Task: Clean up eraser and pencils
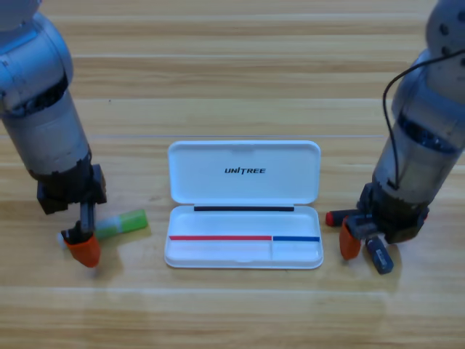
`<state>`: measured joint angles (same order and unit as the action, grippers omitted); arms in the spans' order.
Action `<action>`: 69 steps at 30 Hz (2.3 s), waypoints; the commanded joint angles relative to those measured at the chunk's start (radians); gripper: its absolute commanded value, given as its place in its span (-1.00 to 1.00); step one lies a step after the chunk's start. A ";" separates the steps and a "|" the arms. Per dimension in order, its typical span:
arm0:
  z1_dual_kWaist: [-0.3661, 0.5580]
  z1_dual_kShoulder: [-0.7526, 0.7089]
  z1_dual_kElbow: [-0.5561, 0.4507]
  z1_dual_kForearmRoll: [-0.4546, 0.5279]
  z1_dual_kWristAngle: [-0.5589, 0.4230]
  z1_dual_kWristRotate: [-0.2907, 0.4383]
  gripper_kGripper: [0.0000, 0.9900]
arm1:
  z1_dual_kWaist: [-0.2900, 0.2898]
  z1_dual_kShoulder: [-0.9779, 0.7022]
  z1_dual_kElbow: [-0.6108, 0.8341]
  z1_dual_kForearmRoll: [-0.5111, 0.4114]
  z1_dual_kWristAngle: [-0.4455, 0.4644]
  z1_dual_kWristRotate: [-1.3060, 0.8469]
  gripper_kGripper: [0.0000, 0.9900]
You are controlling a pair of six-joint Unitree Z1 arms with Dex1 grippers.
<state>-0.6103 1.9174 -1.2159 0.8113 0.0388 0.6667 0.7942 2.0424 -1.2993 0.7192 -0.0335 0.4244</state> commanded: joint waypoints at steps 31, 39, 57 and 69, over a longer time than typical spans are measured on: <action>0.076 0.083 0.081 -0.110 -0.036 0.048 1.00 | -0.043 0.111 0.066 0.037 0.063 0.050 -0.21; 0.076 0.098 0.081 -0.130 -0.037 0.050 1.00 | -0.072 0.111 0.072 0.057 0.080 0.050 -1.00; 0.089 0.150 0.036 -0.138 -0.042 0.062 0.43 | 0.022 -0.134 -0.127 0.295 0.061 -1.096 -1.00; 0.089 0.106 0.045 -0.129 -0.017 0.120 -0.99 | 0.126 0.128 -0.486 0.462 0.044 -1.217 -1.00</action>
<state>-0.5394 2.0019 -1.1910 0.6923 0.0064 0.7694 0.8446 2.0131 -1.7203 1.1177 0.0021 -0.7850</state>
